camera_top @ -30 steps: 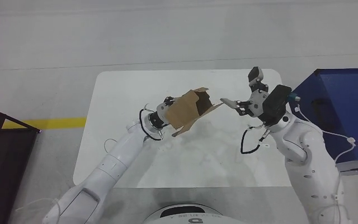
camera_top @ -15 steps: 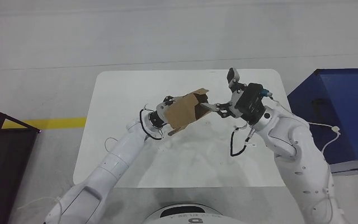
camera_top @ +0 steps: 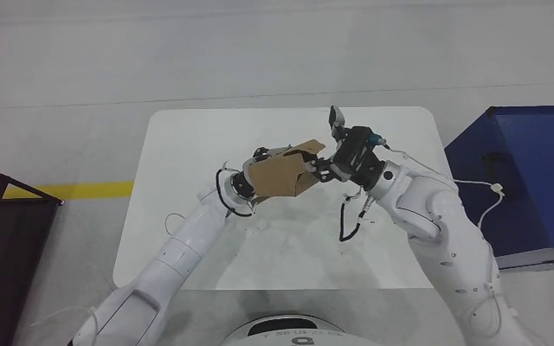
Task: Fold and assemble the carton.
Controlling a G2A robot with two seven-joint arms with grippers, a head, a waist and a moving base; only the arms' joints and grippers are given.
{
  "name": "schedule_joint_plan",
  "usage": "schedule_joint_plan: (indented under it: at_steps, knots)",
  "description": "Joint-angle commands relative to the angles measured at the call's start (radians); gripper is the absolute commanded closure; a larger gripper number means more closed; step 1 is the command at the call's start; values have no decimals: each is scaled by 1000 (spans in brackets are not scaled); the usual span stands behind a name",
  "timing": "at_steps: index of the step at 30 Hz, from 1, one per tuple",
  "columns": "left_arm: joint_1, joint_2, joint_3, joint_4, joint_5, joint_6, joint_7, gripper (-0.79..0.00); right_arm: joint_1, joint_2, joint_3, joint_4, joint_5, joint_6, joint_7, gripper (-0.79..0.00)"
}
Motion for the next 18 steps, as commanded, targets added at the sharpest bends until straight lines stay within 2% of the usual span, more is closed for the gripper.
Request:
schedule_joint_plan:
  at_steps: [1, 10, 18]
  knots:
    - [3, -4, 0, -2, -12, 10, 0, 0, 14, -2, -13, 10, 7, 2, -7, -785]
    - [19, -20, -1, -3, -76, 70, -6, 0, 55, -9, -50, 34, -62, 59, 3, -785]
    - [26, -26, -12, 5, -82, 113, -9, 0, -8, 0, 44, -48, -42, 72, -55, -785]
